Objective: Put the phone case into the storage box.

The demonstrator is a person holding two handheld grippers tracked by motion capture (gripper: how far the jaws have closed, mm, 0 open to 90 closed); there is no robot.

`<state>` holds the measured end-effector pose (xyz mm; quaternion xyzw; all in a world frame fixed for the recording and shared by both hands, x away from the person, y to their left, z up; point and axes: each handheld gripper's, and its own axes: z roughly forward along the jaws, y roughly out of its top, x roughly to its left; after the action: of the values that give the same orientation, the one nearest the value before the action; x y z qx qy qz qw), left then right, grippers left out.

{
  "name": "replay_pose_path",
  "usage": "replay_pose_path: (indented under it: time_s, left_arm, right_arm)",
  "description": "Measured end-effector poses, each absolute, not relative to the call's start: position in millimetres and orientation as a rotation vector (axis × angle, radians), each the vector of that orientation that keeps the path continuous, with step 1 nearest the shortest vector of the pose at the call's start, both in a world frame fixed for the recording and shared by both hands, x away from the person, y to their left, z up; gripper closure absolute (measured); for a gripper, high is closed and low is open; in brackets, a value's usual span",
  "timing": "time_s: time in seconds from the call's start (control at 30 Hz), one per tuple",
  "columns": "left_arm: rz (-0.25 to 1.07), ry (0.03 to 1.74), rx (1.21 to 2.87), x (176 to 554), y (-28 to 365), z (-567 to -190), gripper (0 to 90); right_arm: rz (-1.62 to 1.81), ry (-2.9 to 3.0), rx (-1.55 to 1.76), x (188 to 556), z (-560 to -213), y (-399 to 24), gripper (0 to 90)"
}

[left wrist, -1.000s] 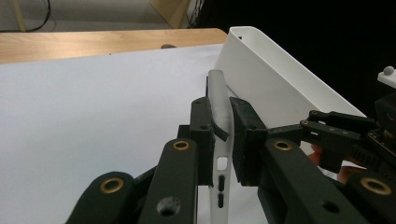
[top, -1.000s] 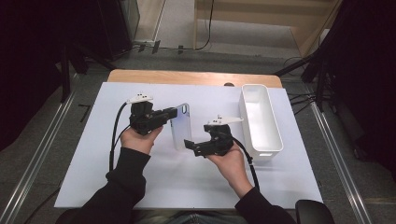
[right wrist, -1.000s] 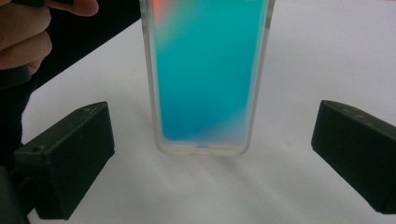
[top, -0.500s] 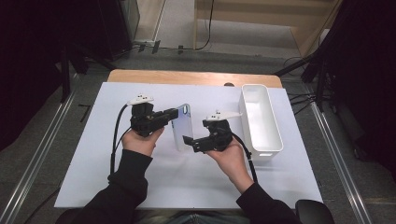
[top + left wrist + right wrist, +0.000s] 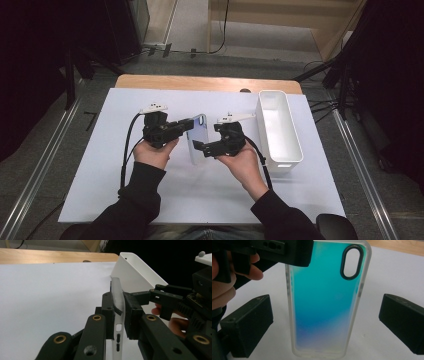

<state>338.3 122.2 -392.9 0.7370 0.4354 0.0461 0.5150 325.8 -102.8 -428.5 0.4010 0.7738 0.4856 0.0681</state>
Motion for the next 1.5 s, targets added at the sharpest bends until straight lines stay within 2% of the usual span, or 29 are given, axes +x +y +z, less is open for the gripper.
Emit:
replay_pose_path:
  time_s: [0.97, 1.0, 1.1, 1.2, 1.5]
  left_arm:
    - [0.083, 1.066, 1.742, 336, 121, -392, 80.1]
    - [0.079, 1.064, 1.743, 336, 121, -393, 80.1]
    - [0.074, 1.066, 1.744, 336, 121, -393, 80.1]
    - [0.074, 1.069, 1.746, 337, 121, -393, 80.1]
    - [0.062, 1.069, 1.745, 337, 121, -393, 79.9]
  right_arm:
    - [1.419, 2.299, 1.253, 348, -425, -77, 0.0]
    - [1.423, 2.295, 1.252, 348, -426, -78, 4.5]
    - [1.440, 2.292, 1.259, 349, -425, -78, 5.9]
    - [1.471, 2.312, 1.252, 350, -426, -78, 12.6]
    - [1.466, 2.322, 1.249, 350, -426, -79, 14.9]
